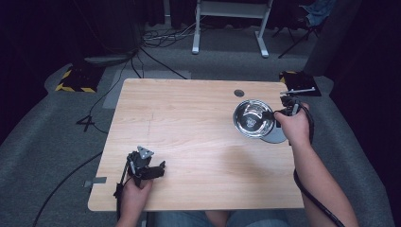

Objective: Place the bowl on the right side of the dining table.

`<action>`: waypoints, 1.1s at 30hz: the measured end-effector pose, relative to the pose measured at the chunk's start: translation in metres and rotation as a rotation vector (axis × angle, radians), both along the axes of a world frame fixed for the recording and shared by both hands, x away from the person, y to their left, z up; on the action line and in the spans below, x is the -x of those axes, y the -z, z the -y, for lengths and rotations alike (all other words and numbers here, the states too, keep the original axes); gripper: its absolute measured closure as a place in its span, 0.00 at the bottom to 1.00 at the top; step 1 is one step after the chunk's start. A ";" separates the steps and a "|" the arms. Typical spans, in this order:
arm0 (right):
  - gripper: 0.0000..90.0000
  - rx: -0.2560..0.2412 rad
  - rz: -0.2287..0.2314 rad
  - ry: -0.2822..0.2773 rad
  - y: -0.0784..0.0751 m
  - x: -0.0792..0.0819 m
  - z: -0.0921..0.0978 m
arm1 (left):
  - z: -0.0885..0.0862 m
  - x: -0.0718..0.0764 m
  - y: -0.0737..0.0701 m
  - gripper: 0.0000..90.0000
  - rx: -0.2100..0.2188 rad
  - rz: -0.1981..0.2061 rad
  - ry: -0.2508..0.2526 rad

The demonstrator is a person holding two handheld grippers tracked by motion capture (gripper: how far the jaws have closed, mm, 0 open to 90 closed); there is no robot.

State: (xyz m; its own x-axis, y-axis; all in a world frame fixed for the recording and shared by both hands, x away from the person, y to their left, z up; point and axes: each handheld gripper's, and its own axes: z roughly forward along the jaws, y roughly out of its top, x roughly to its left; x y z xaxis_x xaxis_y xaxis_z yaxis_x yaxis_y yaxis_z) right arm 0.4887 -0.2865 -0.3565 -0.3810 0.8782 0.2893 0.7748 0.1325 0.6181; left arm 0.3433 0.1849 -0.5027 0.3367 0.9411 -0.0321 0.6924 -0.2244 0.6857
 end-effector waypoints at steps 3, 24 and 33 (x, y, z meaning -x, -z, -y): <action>0.97 0.001 -0.001 0.035 -0.002 -0.004 0.010 | 0.000 0.000 0.000 0.18 0.000 0.000 0.000; 0.97 -0.065 0.020 0.257 0.002 -0.026 0.062 | 0.000 0.000 0.000 0.18 -0.001 0.000 0.000; 0.97 -0.089 -0.011 0.341 0.014 -0.035 0.079 | 0.000 0.001 0.000 0.18 0.004 0.001 0.002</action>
State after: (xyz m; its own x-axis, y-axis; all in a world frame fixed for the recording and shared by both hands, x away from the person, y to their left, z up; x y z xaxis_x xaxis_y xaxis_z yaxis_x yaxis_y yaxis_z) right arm 0.5238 -0.3650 -0.3708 -0.0662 0.9256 0.3726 0.7719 -0.1892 0.6070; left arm 0.3427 0.1850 -0.5029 0.3383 0.9404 -0.0356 0.6912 -0.2226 0.6875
